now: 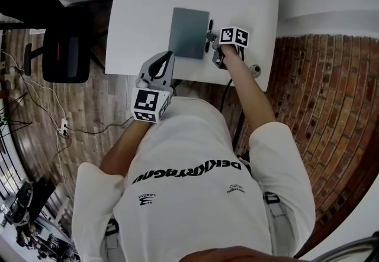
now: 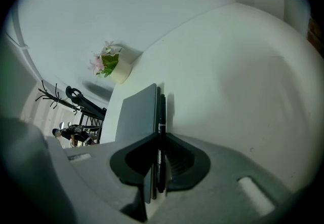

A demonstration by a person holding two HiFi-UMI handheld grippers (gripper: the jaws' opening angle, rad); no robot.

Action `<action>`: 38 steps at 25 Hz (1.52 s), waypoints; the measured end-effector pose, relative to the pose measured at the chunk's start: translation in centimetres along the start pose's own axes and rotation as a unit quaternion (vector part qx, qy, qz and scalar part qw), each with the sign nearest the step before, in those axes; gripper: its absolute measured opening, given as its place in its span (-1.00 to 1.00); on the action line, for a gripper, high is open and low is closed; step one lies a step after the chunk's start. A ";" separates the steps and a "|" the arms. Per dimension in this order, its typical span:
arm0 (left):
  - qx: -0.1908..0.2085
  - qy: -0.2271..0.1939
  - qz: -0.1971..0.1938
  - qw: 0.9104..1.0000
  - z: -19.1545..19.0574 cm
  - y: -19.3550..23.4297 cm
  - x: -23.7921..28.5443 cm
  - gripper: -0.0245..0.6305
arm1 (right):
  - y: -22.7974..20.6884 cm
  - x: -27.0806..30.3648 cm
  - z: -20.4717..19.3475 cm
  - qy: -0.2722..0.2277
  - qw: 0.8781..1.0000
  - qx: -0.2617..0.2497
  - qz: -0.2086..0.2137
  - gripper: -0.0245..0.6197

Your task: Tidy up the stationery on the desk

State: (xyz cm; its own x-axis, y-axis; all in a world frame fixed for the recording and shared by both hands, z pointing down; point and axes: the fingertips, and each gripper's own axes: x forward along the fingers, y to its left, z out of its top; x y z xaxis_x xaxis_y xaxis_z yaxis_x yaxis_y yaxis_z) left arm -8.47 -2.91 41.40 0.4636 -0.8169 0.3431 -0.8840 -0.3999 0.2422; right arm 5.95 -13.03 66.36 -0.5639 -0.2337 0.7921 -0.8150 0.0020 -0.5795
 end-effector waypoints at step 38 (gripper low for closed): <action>0.029 -0.058 -0.020 0.998 4.2 -2.9 2.3 -0.93 | 15.8 -23.0 2.6 -0.390 0.877 -0.280 -0.007 -0.93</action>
State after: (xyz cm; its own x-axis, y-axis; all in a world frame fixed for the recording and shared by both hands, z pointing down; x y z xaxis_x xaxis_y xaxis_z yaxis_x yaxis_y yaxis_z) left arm -5.15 -5.38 37.67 0.4922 -0.8408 0.2254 -0.8681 -0.4547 0.1992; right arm 6.42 -10.18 38.45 -0.4688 -0.8308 0.3000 -0.8818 0.4204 -0.2136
